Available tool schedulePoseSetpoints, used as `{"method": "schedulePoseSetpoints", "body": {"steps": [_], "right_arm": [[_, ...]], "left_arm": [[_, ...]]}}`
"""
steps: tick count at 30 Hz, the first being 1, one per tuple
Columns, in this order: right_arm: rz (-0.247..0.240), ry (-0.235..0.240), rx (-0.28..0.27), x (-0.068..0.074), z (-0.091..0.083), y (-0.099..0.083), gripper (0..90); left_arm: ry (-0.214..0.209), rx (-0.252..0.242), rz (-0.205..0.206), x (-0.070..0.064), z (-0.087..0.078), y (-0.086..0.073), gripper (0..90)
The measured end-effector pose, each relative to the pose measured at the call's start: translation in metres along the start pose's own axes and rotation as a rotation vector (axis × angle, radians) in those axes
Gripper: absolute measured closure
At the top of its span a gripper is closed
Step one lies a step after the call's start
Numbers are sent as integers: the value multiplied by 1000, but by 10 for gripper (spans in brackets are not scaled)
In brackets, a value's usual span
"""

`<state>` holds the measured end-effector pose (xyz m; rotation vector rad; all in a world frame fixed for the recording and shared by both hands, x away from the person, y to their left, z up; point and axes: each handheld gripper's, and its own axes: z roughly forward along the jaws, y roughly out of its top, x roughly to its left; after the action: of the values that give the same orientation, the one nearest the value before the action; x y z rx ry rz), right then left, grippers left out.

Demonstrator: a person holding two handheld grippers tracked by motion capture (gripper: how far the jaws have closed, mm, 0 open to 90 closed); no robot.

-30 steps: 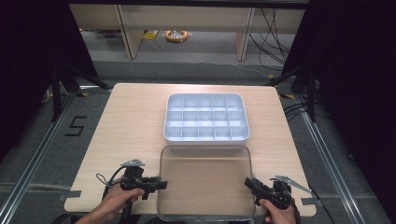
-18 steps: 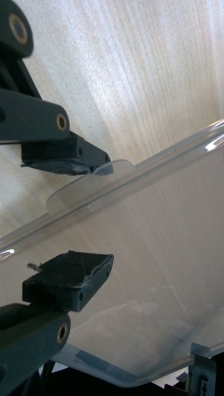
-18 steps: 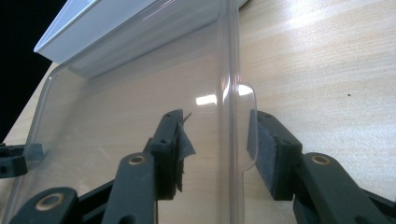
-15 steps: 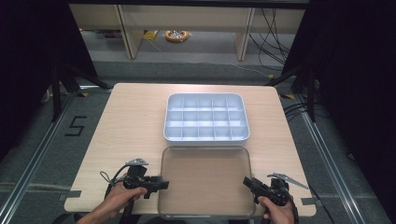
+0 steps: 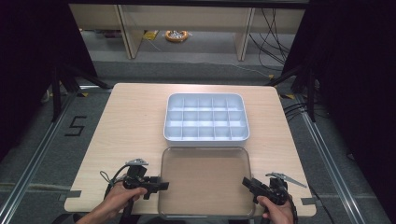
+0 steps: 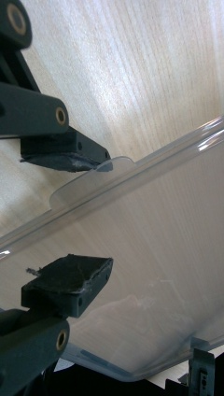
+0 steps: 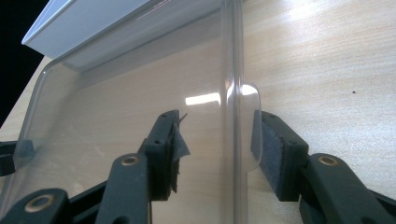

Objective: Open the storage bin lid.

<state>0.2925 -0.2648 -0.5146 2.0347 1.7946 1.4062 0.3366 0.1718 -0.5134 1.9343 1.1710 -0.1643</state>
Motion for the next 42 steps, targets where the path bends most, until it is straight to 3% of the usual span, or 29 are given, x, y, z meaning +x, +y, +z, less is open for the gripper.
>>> {"method": "schedulePoseSetpoints", "body": {"steps": [2, 6, 7, 8, 12, 13, 15, 17, 18, 19, 20, 22, 23, 29, 31, 33, 36, 37, 42], "right_arm": [[-3, 3, 7, 0, -1, 0, 525], [52, 9, 22, 2, -2, 1, 517], [17, -4, 10, -1, -1, 1, 507], [39, -2, 14, 0, -1, 1, 498], [38, -4, 4, 0, 1, 2, 484], [23, -34, -9, 0, -2, 4, 494], [27, -6, -21, 1, -3, 4, 494], [-27, -5, -50, -2, -4, 6, 490], [-27, -5, -50, -2, -4, 6, 490], [25, 1, -27, 1, -5, 6, 488], [-25, 1, -49, -3, -4, 6, 486], [3, -4, -40, 0, -5, 6, 483], [-20, 0, -52, -1, -5, 6, 480], [-11, 4, -69, 3, -9, 8, 434], [-36, -1, -93, 5, -11, 9, 409], [-101, -17, -124, 5, -12, 9, 399], [-85, -7, -116, 8, -14, 9, 386], [-105, -16, -126, 8, -13, 9, 373], [-96, -10, -126, 10, -16, 8, 345]], "left_arm": [[1, 1, 0, 0, 0, 0, 453], [-1, 10, -12, -1, -1, 1, 404], [1, 6, -11, -1, -1, 0, 406], [8, 6, -10, -1, -2, 0, 407], [22, -23, -11, 0, -4, 1, 390], [23, -38, -3, 0, -7, 3, 398], [27, -56, -1, -1, -8, 4, 399], [24, -61, 4, -1, -11, 4, 398], [24, -61, 4, -1, -11, 4, 398], [22, -60, 4, -1, -10, 3, 398], [19, -59, 2, -2, -10, 3, 398], [17, -55, 6, -2, -10, 3, 398], [16, -59, 5, -2, -10, 3, 397], [12, -78, 14, -3, -11, 3, 380], [9, -85, 17, -2, -12, 3, 376], [13, -80, 27, -2, -12, 3, 370], [8, -85, 33, -2, -12, 3, 356], [14, -91, 41, -3, -13, 3, 347], [22, -106, 74, -4, -14, 4, 322]]}}
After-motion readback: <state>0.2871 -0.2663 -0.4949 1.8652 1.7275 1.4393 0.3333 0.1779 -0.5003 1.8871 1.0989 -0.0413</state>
